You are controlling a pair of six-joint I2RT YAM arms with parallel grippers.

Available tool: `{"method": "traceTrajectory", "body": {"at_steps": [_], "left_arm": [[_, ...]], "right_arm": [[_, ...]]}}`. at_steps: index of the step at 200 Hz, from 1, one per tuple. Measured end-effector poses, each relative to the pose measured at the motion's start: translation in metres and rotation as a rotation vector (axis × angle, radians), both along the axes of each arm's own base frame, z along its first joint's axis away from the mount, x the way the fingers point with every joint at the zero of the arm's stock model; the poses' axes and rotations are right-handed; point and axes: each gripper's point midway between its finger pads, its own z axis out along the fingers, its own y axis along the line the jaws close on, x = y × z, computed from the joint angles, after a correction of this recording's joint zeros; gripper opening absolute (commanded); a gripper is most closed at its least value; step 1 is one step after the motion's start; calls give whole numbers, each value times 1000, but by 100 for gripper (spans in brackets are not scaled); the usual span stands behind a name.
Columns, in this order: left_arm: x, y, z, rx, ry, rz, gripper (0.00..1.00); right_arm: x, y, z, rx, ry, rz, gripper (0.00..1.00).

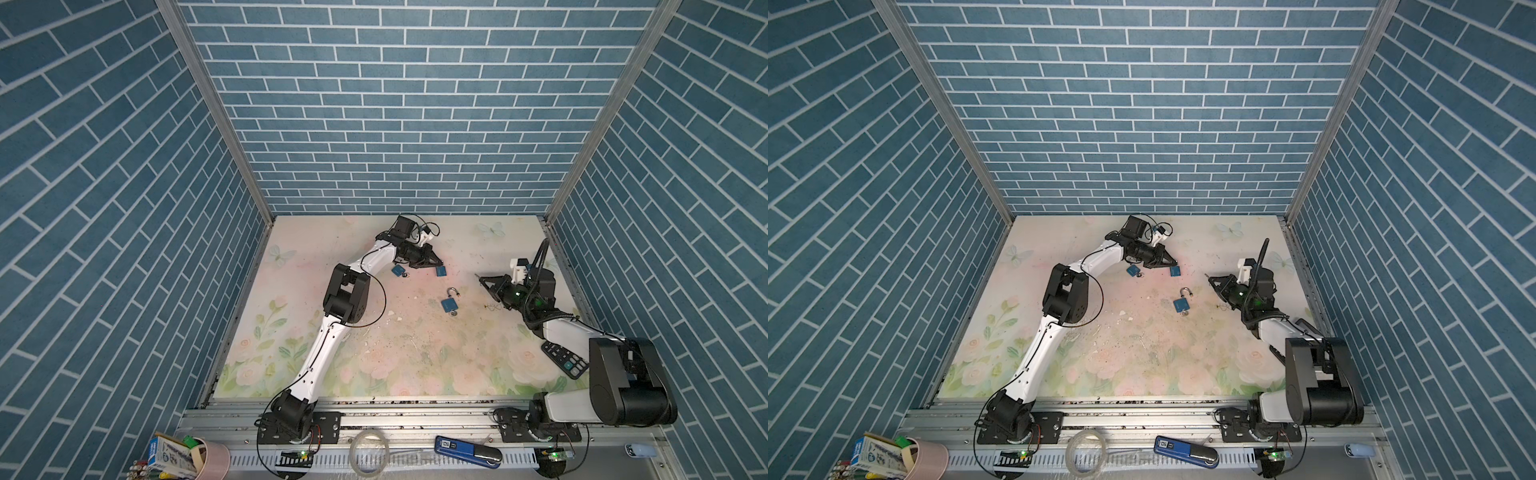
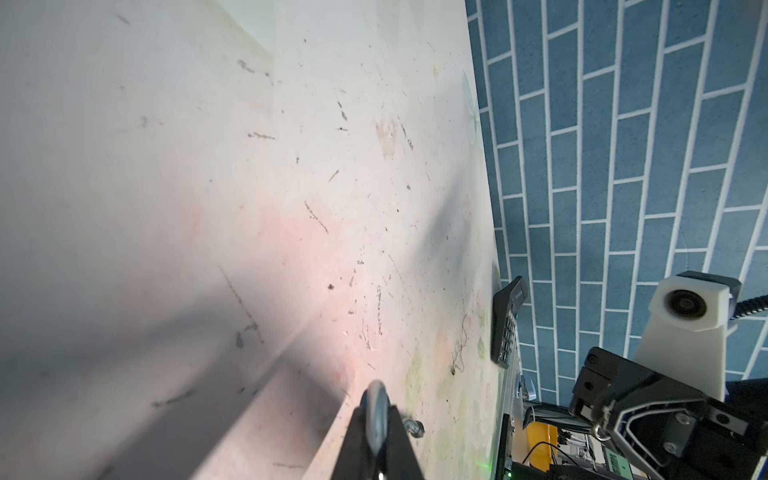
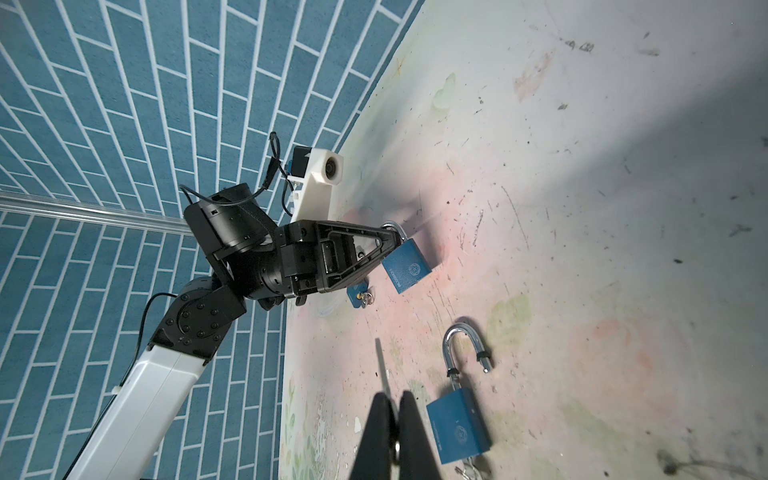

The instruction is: Lock with the key

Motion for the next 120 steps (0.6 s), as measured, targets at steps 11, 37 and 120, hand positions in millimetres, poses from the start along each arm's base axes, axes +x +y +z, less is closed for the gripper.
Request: {"method": "traceTrajectory", "body": {"at_steps": [11, 37, 120], "left_arm": [[-1, 1, -3, 9, 5, -1, 0], [-4, 3, -10, 29, 24, -3, 0], [-5, 4, -13, 45, 17, -17, 12]], "right_arm": [[0, 0, 1, 0, -3, 0, 0], [1, 0, 1, 0, -11, -3, 0], [-3, -1, -7, 16, -3, -16, 0]]}}
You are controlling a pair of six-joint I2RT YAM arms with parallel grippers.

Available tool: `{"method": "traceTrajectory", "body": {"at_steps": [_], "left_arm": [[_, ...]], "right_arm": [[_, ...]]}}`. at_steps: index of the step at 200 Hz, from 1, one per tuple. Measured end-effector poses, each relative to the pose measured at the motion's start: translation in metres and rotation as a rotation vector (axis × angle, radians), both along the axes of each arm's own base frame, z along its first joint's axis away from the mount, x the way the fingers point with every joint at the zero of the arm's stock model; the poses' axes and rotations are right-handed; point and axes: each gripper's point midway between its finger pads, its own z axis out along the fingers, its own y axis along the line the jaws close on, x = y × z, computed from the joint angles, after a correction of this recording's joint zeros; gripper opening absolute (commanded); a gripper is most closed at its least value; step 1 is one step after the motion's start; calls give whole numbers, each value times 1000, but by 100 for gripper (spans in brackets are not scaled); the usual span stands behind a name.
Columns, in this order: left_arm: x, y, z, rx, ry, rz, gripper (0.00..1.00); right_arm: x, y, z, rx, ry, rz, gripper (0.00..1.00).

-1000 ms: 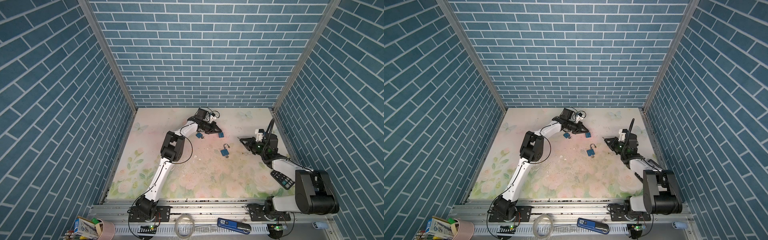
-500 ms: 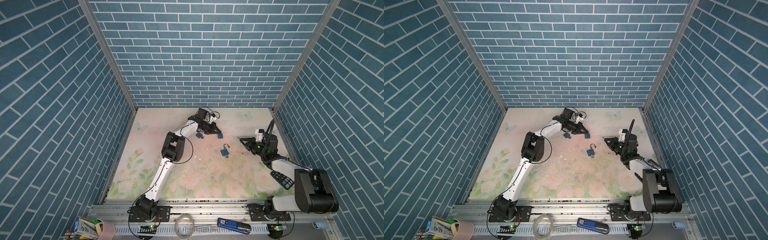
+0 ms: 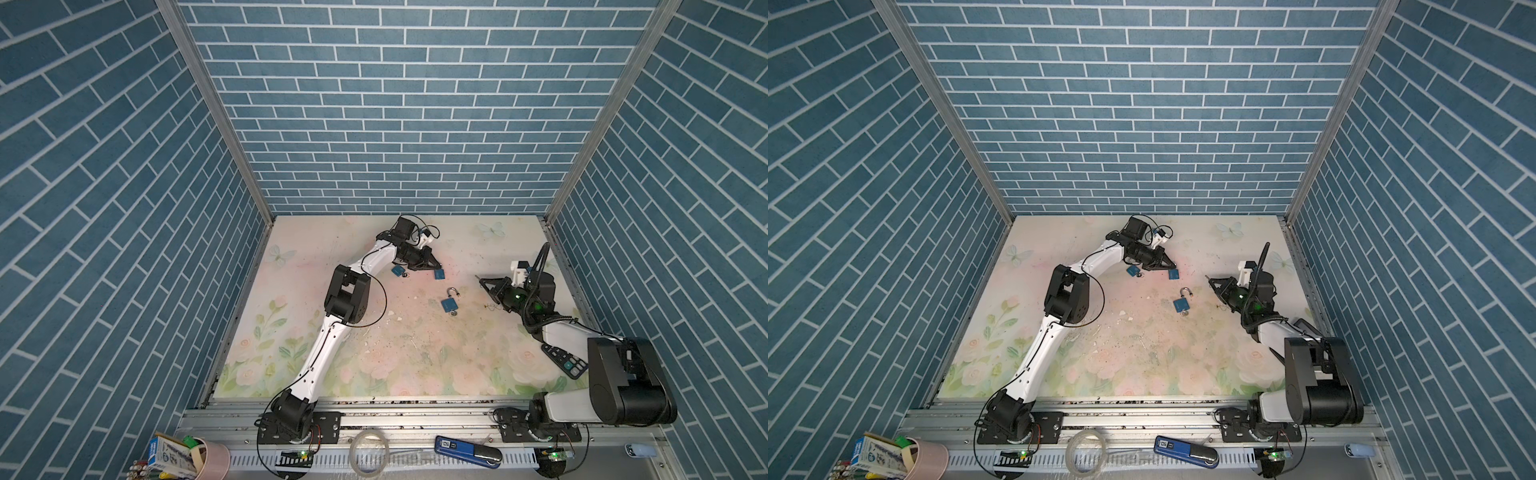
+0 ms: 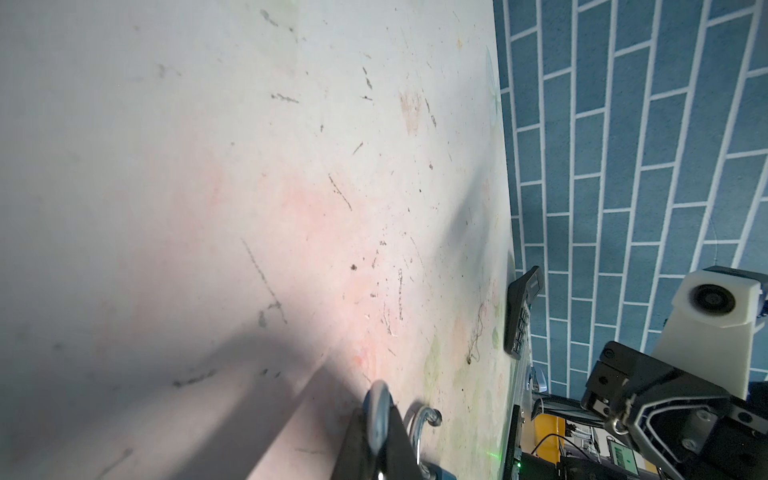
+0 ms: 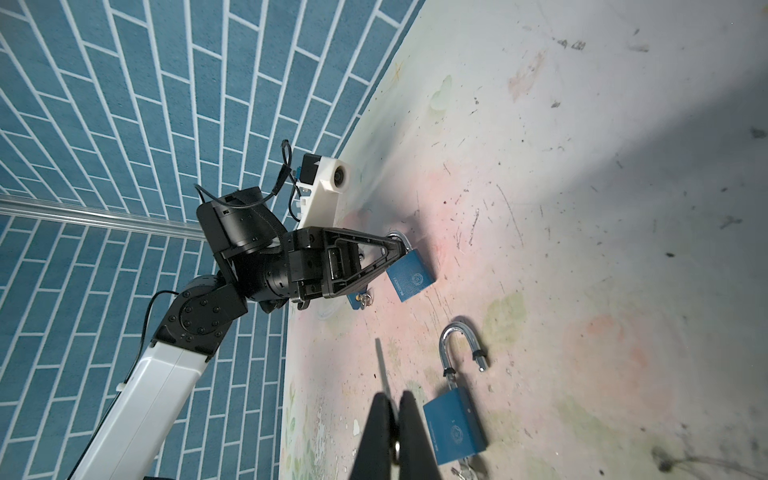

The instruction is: Lock with the key

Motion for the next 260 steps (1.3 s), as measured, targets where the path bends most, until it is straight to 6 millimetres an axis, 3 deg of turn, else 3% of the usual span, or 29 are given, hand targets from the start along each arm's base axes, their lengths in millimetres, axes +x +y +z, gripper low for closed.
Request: {"method": "traceTrajectory", "body": {"at_steps": [54, 162, 238, 260], "left_arm": [[0, 4, -14, 42, 11, 15, 23], [9, 6, -3, 67, -38, 36, 53], [19, 29, 0, 179, -64, 110, 53], [15, 39, 10, 208, -67, 128, 54]], "right_arm": [[2, 0, -2, 14, -1, -6, 0], [2, 7, -26, 15, 57, -14, 0], [42, 24, -8, -23, 56, -24, 0], [54, 36, -8, -42, 65, -3, 0]]}}
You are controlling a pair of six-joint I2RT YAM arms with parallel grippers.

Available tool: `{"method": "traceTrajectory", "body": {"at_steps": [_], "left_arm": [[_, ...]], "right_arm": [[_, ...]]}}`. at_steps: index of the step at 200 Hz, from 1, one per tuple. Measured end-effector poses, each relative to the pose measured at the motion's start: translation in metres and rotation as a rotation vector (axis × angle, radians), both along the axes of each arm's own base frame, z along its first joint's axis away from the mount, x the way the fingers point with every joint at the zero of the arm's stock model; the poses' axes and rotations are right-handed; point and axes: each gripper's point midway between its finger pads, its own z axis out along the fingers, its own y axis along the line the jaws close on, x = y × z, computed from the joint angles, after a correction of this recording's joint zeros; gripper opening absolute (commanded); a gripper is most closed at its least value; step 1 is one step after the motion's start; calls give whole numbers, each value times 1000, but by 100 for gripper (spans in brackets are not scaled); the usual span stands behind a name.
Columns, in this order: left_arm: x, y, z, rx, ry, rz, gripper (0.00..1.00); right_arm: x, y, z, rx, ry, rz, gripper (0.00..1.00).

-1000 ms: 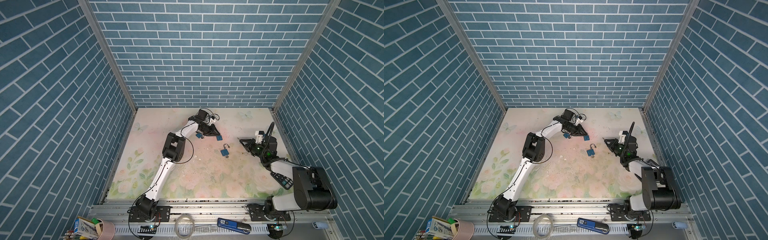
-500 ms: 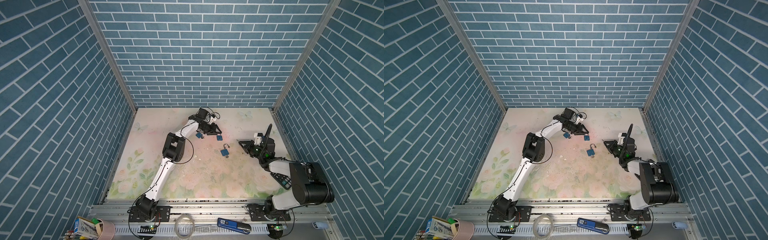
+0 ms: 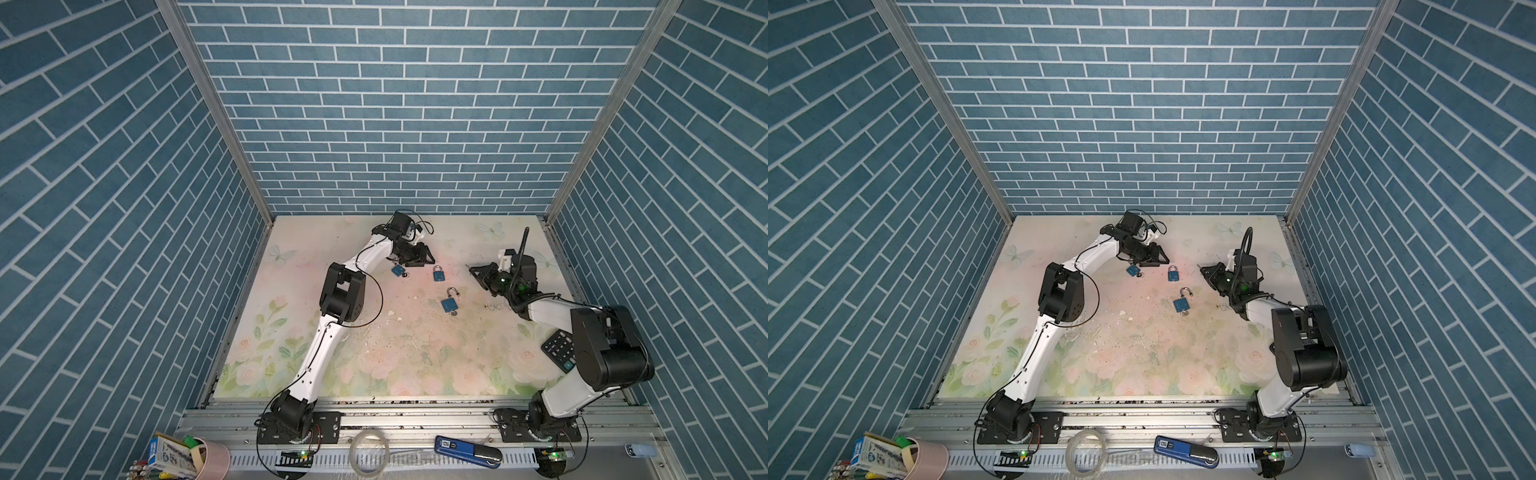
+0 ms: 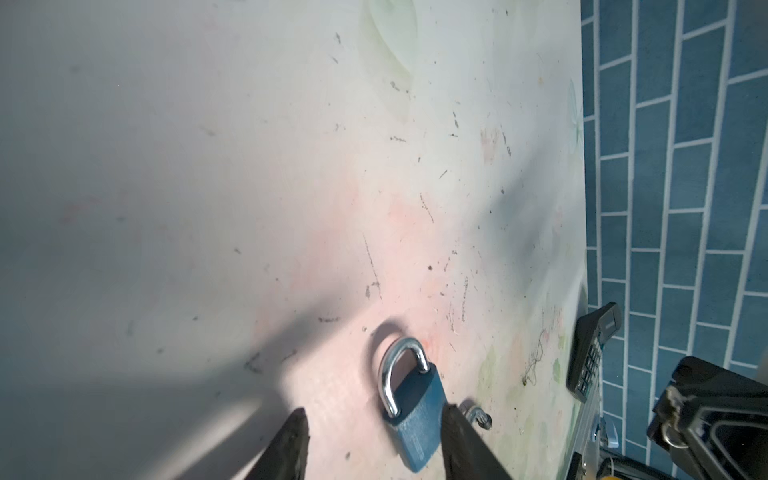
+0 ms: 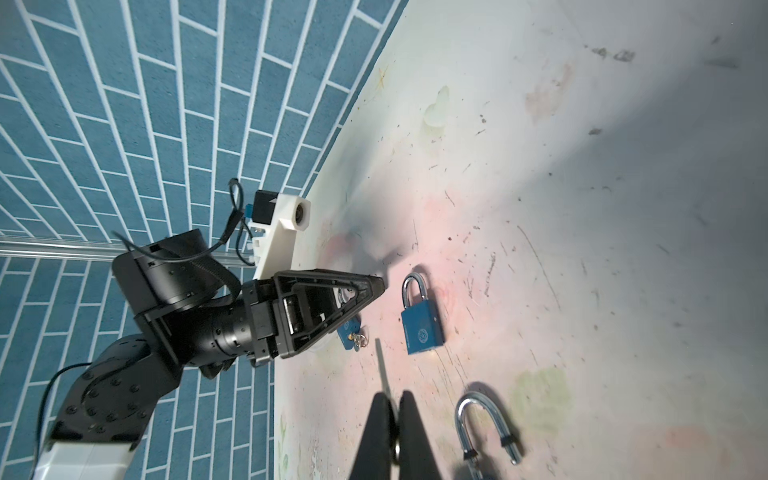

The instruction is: Lock with the key

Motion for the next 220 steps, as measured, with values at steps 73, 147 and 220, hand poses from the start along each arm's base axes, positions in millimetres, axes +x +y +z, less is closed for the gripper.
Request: {"method": "traceTrajectory", "body": {"at_steps": [73, 147, 220], "left_arm": [[-37, 37, 133, -43, -230, 93, 58], [-79, 116, 125, 3, -250, 316, 59], [-82, 125, 123, 3, -228, 378, 60]], "right_arm": [[22, 30, -32, -71, 86, 16, 0], [28, 30, -73, -130, 156, -30, 0], [31, 35, -84, -139, 174, -43, 0]]}}
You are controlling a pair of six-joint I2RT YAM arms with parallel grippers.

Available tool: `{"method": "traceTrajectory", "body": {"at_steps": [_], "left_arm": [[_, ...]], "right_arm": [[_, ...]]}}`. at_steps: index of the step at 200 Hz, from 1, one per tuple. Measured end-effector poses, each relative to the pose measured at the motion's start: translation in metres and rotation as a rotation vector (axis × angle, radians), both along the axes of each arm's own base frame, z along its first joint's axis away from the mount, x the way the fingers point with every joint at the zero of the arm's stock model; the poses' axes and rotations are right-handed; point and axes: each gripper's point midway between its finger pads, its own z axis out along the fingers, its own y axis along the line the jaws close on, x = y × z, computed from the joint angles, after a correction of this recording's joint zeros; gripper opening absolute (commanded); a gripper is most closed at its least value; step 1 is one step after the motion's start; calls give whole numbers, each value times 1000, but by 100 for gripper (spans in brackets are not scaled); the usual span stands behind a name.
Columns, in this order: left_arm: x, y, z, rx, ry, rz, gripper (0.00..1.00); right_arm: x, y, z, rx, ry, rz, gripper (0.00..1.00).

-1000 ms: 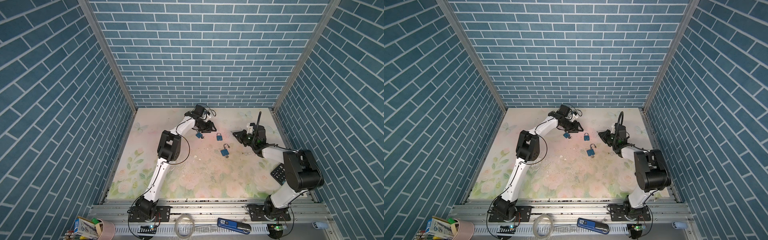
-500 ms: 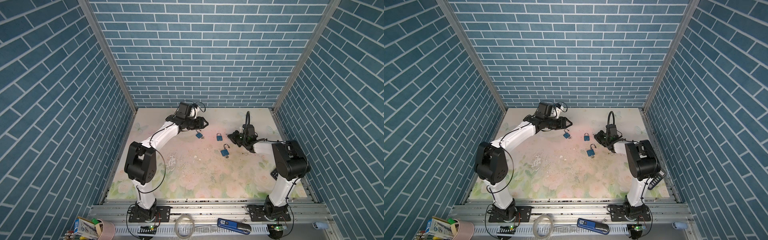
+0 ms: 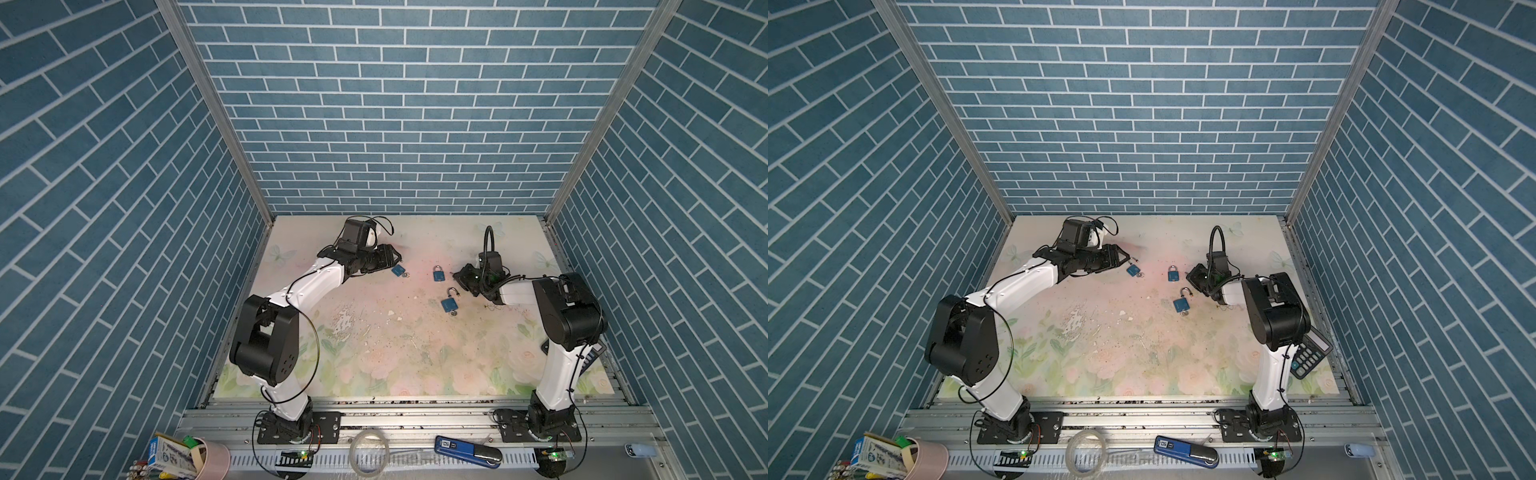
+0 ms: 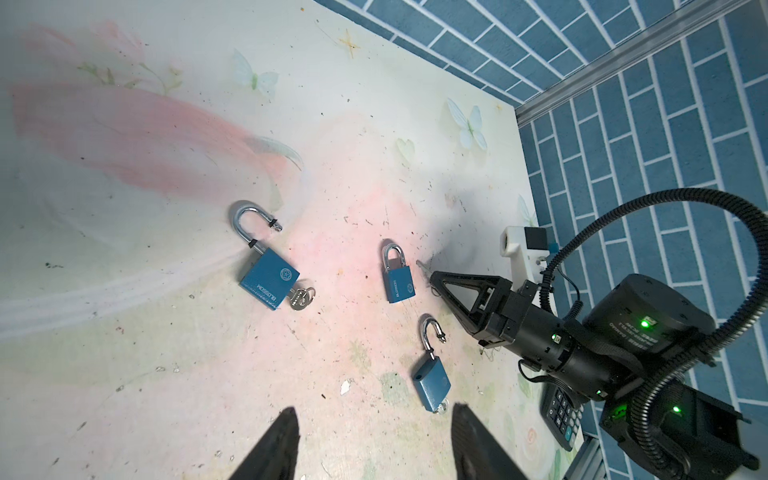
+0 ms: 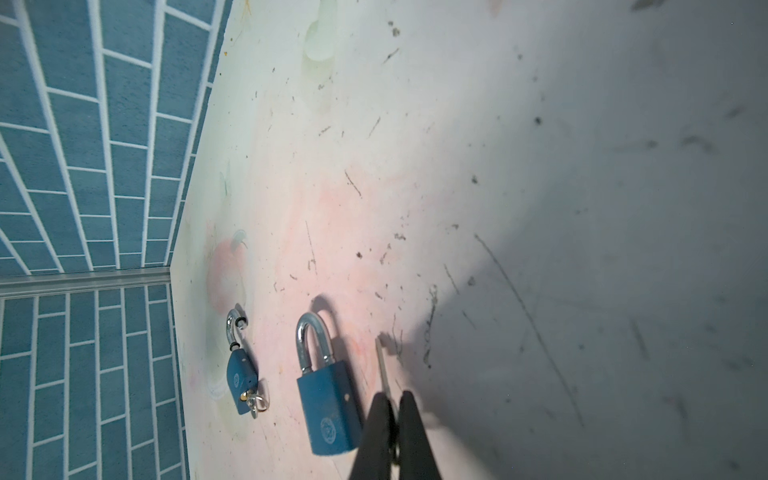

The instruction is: Lock with the key

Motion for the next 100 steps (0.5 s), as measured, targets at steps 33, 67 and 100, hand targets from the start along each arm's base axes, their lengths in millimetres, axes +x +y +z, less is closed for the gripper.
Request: {"method": "traceTrajectory", "body": {"at_steps": [33, 67, 100], "left_arm": [[-1, 1, 0, -11, 18, 14, 62], [-8, 5, 12, -37, 12, 30, 62], [-8, 4, 23, -62, -6, 31, 62]], "right_arm": [[8, 2, 6, 0, -20, -6, 0], [12, 5, 5, -5, -24, -11, 0], [13, 5, 0, -6, -9, -26, 0]]}}
